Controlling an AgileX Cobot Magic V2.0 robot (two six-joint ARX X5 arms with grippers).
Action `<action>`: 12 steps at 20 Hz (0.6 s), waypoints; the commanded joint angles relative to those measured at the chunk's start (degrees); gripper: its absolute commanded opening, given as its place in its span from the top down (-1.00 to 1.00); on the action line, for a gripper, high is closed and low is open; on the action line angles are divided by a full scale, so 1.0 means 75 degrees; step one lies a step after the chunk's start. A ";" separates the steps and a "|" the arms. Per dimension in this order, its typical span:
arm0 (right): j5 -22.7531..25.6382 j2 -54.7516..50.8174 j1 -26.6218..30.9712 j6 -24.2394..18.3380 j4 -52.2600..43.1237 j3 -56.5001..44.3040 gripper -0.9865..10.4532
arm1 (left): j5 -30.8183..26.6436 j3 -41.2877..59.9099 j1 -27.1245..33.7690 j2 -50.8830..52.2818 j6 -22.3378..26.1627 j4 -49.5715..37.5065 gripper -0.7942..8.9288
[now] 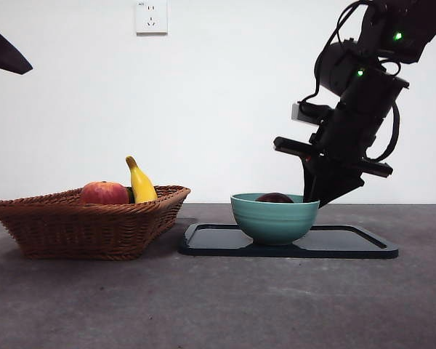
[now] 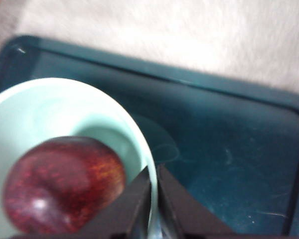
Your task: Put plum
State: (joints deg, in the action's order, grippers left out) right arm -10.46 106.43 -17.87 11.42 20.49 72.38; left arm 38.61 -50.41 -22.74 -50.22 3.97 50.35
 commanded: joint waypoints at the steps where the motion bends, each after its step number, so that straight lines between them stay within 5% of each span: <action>1: -0.0023 0.0146 -0.0032 -0.0070 -0.0076 0.0184 0.81 | 0.0052 -0.0067 -0.0026 -0.0038 0.0152 -0.0090 0.01; 6: -0.0032 0.0134 -0.0038 0.0029 -0.0015 0.0204 0.49 | 0.0052 -0.0067 -0.0026 -0.0038 0.0152 -0.0087 0.01; 12: -0.0009 -0.1230 0.0003 0.0009 0.0391 0.0224 0.49 | 0.0052 -0.0067 -0.0026 -0.0038 0.0184 -0.0087 0.01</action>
State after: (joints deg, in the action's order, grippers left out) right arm -10.50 96.23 -17.67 11.40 23.81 72.62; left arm 38.61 -50.41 -22.74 -50.19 4.05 50.30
